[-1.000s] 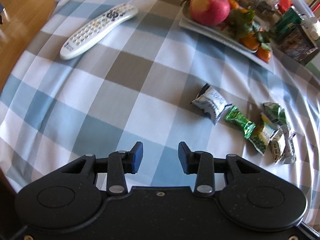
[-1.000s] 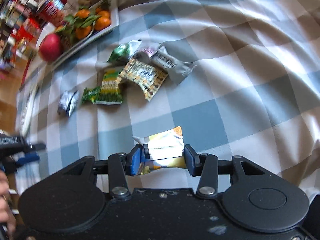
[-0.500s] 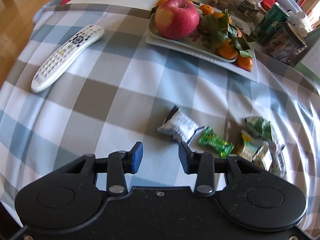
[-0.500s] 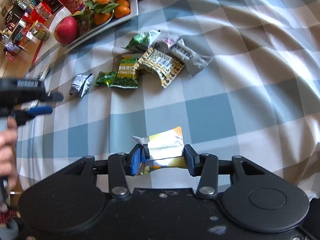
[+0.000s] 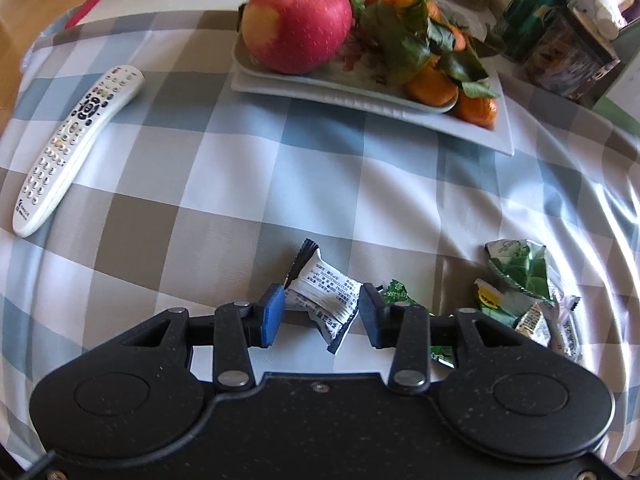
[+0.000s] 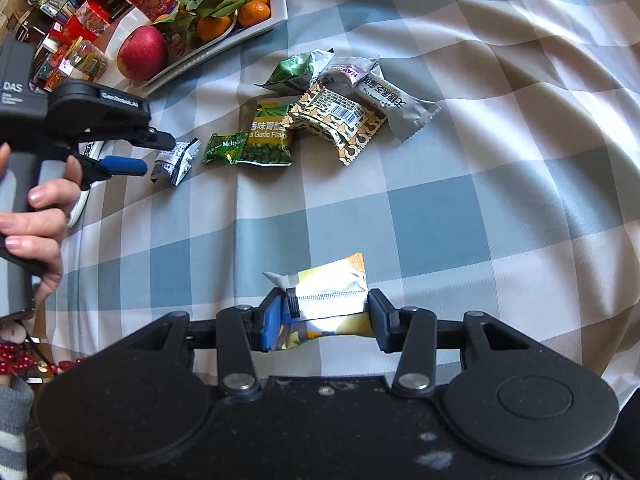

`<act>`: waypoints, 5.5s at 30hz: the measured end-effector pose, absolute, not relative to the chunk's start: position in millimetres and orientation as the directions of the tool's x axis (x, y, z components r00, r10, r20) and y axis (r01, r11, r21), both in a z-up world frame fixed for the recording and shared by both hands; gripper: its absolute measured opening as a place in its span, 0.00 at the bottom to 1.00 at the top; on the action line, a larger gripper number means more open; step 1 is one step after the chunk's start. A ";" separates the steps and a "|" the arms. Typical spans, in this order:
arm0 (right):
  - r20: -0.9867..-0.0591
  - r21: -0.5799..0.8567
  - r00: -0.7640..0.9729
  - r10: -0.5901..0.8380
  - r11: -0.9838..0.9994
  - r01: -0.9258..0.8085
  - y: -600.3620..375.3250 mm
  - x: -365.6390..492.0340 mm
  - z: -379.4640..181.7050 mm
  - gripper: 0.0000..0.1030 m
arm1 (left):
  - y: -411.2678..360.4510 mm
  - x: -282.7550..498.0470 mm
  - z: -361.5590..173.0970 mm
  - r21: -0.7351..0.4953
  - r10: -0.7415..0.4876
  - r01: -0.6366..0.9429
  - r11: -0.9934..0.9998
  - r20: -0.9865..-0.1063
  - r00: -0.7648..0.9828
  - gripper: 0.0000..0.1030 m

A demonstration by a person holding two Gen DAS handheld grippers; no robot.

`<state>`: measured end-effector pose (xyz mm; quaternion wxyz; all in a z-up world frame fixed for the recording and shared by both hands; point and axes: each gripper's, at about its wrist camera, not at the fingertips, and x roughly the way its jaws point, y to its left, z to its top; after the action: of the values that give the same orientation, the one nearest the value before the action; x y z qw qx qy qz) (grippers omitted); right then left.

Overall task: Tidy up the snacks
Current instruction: 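Lift the white-and-yellow packet with the right tool while the left tool grasps the silver packet, then carry both packets back over the gold tray, then open the left tool dropping the silver packet while the right tool releases its packet, then move both open tools back toward the snack pile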

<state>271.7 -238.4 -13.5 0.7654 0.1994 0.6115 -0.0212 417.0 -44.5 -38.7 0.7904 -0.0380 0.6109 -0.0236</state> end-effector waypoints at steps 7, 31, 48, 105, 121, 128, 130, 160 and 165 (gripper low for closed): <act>-0.943 0.288 0.250 0.220 0.915 0.281 -240.3 273.0 -13.3 0.46 | -50.0 421.0 -45.5 -0.063 -0.062 0.006 0.998 -0.960 0.272 0.54; -0.948 0.280 0.234 0.215 0.914 0.295 -240.7 275.9 -18.5 0.46 | -46.1 420.2 -55.3 -0.091 -0.072 -0.089 0.992 -0.977 0.201 0.51; -0.955 0.247 0.250 0.160 0.894 0.373 -268.3 272.4 -27.8 0.46 | -28.6 276.2 18.6 -0.162 -0.153 -0.037 0.986 -0.974 0.168 0.51; -0.863 0.328 0.481 0.155 0.896 0.301 -237.0 53.6 2.4 0.65 | -65.1 25.2 -21.4 -0.045 -0.058 0.078 0.996 -0.984 0.168 0.54; -0.877 0.323 0.451 0.167 0.900 0.293 -234.2 55.7 -1.7 0.65 | -66.7 24.9 -21.0 -0.025 -0.038 0.078 0.997 -0.985 0.166 0.54; -0.886 0.305 0.435 0.159 0.907 0.290 -233.1 56.7 -4.3 0.65 | -65.0 25.1 -20.4 -0.019 -0.031 0.070 0.997 -0.985 0.171 0.54; -0.887 0.301 0.433 0.157 0.909 0.288 -232.1 57.2 -4.4 0.65 | -64.1 25.2 -20.4 -0.018 -0.029 0.068 0.998 -0.984 0.175 0.54; -0.929 0.196 0.347 0.125 0.965 0.177 -210.5 59.1 -10.1 0.64 | -34.5 55.7 -14.4 -0.033 -0.032 -0.005 0.999 -0.986 0.161 0.54; -0.940 0.193 0.312 0.138 0.969 0.153 -209.1 59.9 -5.1 0.64 | -29.6 73.3 -6.3 -0.023 -0.025 0.013 1.000 -0.984 0.174 0.54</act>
<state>59.9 -209.1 -5.1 0.8004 0.1238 0.5865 -0.0046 73.3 -29.6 -6.3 0.7661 -0.0046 0.6425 -0.0126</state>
